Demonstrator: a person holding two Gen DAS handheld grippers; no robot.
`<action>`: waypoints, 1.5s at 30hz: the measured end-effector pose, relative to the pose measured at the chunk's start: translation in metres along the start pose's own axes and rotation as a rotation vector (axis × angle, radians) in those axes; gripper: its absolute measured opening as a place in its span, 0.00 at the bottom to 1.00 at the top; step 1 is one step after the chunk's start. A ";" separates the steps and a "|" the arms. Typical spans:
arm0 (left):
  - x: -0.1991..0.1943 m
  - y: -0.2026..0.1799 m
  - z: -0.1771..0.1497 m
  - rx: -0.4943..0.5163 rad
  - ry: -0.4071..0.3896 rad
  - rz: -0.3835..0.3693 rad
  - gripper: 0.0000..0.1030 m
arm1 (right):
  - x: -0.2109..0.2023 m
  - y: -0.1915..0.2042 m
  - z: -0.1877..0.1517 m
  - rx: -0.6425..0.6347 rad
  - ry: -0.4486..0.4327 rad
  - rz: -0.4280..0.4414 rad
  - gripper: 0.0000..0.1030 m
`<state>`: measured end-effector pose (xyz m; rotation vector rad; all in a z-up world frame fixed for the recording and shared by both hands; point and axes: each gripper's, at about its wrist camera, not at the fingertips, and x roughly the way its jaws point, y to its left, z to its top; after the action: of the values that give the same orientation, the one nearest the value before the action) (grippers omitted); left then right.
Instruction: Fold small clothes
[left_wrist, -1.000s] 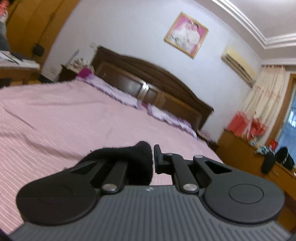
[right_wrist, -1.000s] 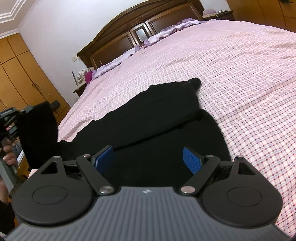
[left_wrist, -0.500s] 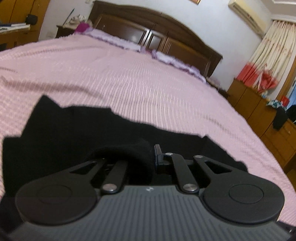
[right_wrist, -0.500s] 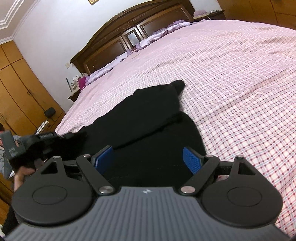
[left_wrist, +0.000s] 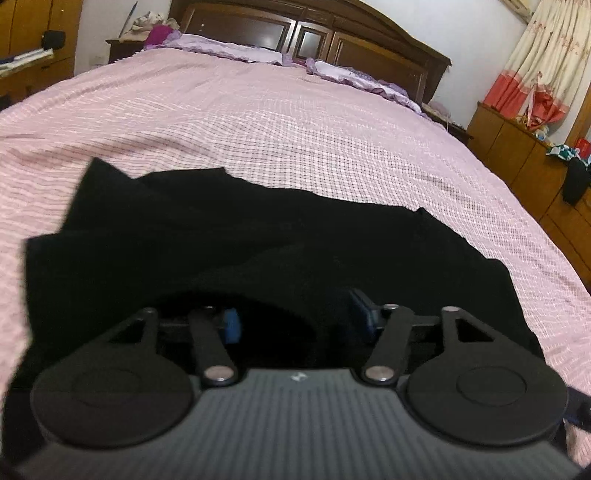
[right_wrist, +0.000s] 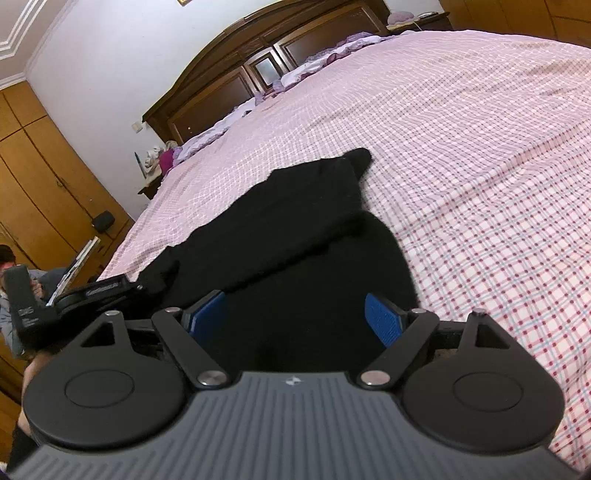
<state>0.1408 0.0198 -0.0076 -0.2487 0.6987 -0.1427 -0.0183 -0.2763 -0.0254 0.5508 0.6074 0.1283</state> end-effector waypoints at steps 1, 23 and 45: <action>-0.009 0.001 -0.001 0.009 0.003 0.007 0.59 | -0.001 0.003 0.000 -0.007 0.000 0.004 0.85; -0.102 0.094 -0.031 -0.122 0.052 0.162 0.59 | 0.076 0.178 -0.029 -0.273 0.295 0.342 0.84; -0.105 0.109 -0.045 -0.110 0.048 0.214 0.60 | 0.168 0.237 -0.069 -0.233 0.386 0.416 0.10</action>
<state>0.0368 0.1393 -0.0057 -0.2743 0.7777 0.0945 0.0894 0.0016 -0.0330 0.4208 0.8329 0.7017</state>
